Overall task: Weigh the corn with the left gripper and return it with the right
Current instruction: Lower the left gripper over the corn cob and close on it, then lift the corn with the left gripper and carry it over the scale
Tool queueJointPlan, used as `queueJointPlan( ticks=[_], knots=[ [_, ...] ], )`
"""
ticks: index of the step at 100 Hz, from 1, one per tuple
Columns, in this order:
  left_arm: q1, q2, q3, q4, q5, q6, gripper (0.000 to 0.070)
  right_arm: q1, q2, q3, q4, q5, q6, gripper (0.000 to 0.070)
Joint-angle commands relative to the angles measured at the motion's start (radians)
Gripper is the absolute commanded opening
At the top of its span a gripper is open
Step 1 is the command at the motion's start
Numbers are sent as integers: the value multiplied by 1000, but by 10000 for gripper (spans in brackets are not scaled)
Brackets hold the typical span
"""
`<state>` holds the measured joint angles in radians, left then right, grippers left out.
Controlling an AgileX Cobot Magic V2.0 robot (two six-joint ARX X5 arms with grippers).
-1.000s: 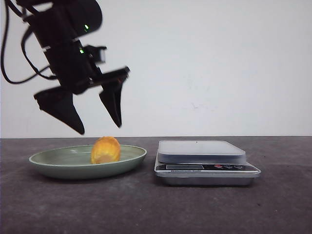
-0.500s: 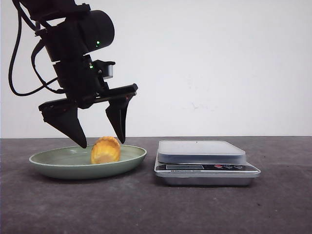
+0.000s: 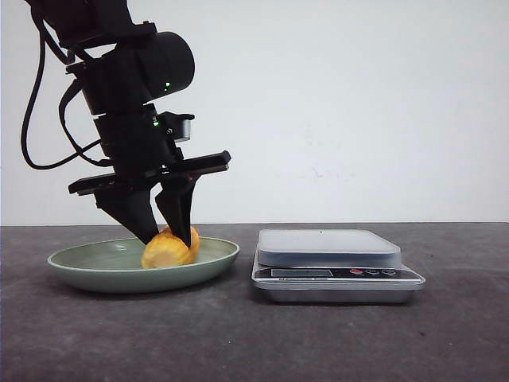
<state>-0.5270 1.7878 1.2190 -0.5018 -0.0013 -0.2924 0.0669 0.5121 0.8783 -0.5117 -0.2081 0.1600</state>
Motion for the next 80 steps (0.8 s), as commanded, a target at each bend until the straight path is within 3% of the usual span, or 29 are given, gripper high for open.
queueJointPlan(
  ticks=[1, 11, 35, 52, 80],
  knots=[
    [-7, -12, 14, -17, -3, 24, 10, 4, 4, 18, 8, 0, -10, 431],
    [-8, -99, 14, -39, 3, 42, 10, 4, 3, 18, 3, -1, -11, 431],
    [-90, -230, 149, -133, 105, 56, 10, 4, 3, 18, -6, -1, -10, 431],
    [-196, -143, 268, -105, 119, 113, 10, 4, 2, 18, -15, -2, -3, 431],
    [-237, 103, 414, -126, 128, 117, 10, 4, 2, 18, -22, -2, -2, 431]
  ],
)
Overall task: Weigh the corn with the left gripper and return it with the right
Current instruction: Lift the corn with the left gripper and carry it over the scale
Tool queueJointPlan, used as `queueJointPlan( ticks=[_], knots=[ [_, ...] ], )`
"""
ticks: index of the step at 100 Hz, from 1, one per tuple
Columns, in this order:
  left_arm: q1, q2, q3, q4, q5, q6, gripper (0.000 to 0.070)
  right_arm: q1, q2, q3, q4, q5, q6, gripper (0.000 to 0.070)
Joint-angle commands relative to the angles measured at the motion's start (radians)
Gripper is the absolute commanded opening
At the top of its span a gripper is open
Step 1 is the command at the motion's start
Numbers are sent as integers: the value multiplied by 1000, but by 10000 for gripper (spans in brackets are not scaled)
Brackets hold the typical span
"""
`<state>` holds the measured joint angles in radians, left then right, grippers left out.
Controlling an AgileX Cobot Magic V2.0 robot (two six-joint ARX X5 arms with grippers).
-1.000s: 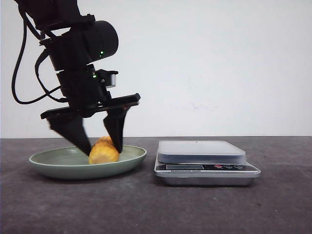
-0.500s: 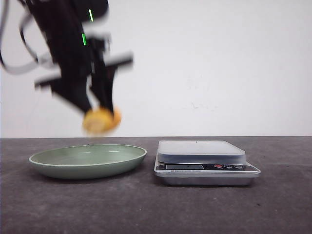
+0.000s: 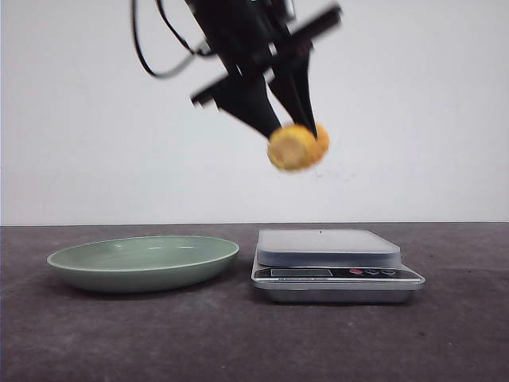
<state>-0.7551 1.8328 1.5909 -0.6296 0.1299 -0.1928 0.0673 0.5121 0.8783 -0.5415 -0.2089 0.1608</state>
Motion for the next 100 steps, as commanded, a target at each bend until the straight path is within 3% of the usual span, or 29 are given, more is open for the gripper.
queueJointPlan(
  ticks=[1, 33, 39, 44, 50, 57, 90, 100],
  knots=[
    [-9, 67, 45, 1, -5, 18, 10, 3, 2, 18, 8, -1, -2, 431],
    [-8, 224, 89, 3, -16, 24, 12, 3, 2, 18, 8, -1, -4, 431],
    [-8, 230, 89, 3, -17, 27, 42, 3, 2, 18, 8, -1, -4, 431],
    [-8, 230, 89, 5, -18, 27, 136, 3, 2, 18, 7, -1, -4, 431],
    [-8, 230, 89, 16, -18, 27, 371, 3, 2, 18, 5, -1, -3, 431],
    [-8, 225, 90, 19, -18, 26, 547, 3, 2, 18, 5, -1, -3, 431],
    [-11, 180, 190, -48, -31, 44, 556, 3, 2, 18, 5, 0, -4, 431],
    [-11, 122, 239, -77, -91, 74, 554, 3, 2, 18, 5, -1, -3, 431]
  ],
)
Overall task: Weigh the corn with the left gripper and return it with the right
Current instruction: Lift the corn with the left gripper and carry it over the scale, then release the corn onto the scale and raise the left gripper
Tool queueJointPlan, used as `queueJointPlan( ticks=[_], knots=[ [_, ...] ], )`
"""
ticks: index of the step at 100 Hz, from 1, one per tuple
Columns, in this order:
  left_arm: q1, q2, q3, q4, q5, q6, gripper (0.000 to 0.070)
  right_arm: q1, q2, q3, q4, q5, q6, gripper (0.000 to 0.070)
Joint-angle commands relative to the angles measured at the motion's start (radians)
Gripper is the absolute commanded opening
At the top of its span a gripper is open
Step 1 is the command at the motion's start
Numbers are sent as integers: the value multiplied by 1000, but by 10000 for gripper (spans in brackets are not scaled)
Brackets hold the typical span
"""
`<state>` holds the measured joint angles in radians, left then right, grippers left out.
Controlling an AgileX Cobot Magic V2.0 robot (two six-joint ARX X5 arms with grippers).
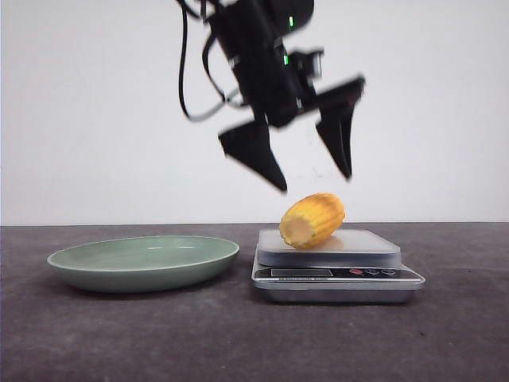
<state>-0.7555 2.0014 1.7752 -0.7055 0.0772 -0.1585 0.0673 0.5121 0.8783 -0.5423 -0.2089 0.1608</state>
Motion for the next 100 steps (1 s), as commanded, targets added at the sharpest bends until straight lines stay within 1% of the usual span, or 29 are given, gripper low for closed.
queueJointPlan(
  ticks=[1, 14, 23, 34, 50, 62, 67, 71, 82, 89, 100],
  knots=[
    [-11, -54, 59, -3, -47, 44, 554, 3, 2, 18, 6, -1, -3, 431],
    [24, -176, 71, -16, -168, 103, 552, 3, 2, 18, 3, -1, -4, 431],
    [86, -273, 71, -55, -218, 121, 551, 3, 2, 18, 2, -1, -4, 431],
    [211, -401, 71, -132, -243, 120, 548, 3, 2, 18, 2, -5, -4, 431],
    [441, -595, 70, -260, -288, 121, 543, 3, 2, 18, -10, -20, -4, 431],
    [598, -751, 69, -336, -287, 109, 543, 3, 2, 18, -10, -31, -4, 431],
    [648, -829, 69, -355, -287, 102, 543, 3, 2, 18, -10, -31, -4, 431],
    [665, -878, 69, -364, -287, 99, 543, 3, 2, 18, -10, -31, -4, 431],
    [664, -1025, 67, -381, -277, 88, 543, 5, 2, 18, -13, -31, -4, 431],
    [640, -1111, 63, -403, -234, 80, 543, 12, 2, 18, -16, -31, -5, 431],
    [622, -1234, 42, -457, -182, 31, 543, 25, 2, 18, -24, -30, -7, 431]
  ],
)
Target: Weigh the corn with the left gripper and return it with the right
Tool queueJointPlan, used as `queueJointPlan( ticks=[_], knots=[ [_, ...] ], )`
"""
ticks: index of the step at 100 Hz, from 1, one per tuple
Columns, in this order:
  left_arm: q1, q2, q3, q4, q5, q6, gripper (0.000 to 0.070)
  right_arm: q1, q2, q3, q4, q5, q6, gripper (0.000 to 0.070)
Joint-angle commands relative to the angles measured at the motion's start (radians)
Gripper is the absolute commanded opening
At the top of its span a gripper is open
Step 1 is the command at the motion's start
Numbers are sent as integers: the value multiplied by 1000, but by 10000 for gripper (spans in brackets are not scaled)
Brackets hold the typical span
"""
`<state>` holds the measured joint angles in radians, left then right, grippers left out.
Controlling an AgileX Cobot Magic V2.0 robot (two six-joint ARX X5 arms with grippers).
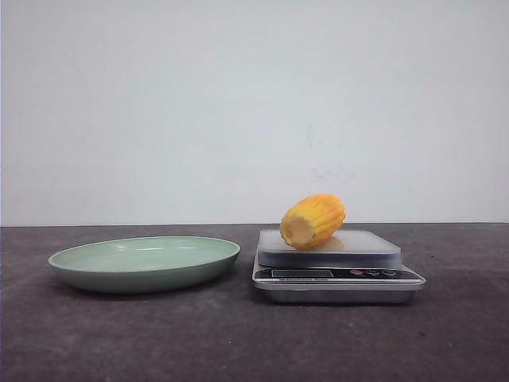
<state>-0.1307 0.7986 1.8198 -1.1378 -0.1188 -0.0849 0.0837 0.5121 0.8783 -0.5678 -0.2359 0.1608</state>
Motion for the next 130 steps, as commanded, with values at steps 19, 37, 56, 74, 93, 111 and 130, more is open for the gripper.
queueJointPlan(
  ticks=[19, 37, 56, 74, 93, 111, 130],
  knots=[
    [-4, -226, -112, -139, -27, -59, 543, 29, 2, 18, -5, -1, -11, 431],
    [-2, -404, -257, -204, -41, -90, 543, 52, 2, 18, -18, -1, -11, 431],
    [-2, -555, -359, -245, -41, -137, 543, 98, 20, 18, -4, -23, -2, 432],
    [-2, -583, -371, -296, -41, -142, 543, 158, 154, 39, 56, -37, 29, 432],
    [-2, -583, -381, -296, -41, -145, 543, 283, 418, 127, 123, -8, 49, 469],
    [-2, -583, -409, -298, -39, -145, 544, 395, 693, 243, 129, 105, 53, 512],
    [-2, -583, -428, -303, -38, -145, 544, 453, 919, 319, 130, 211, 72, 605]
  ],
)
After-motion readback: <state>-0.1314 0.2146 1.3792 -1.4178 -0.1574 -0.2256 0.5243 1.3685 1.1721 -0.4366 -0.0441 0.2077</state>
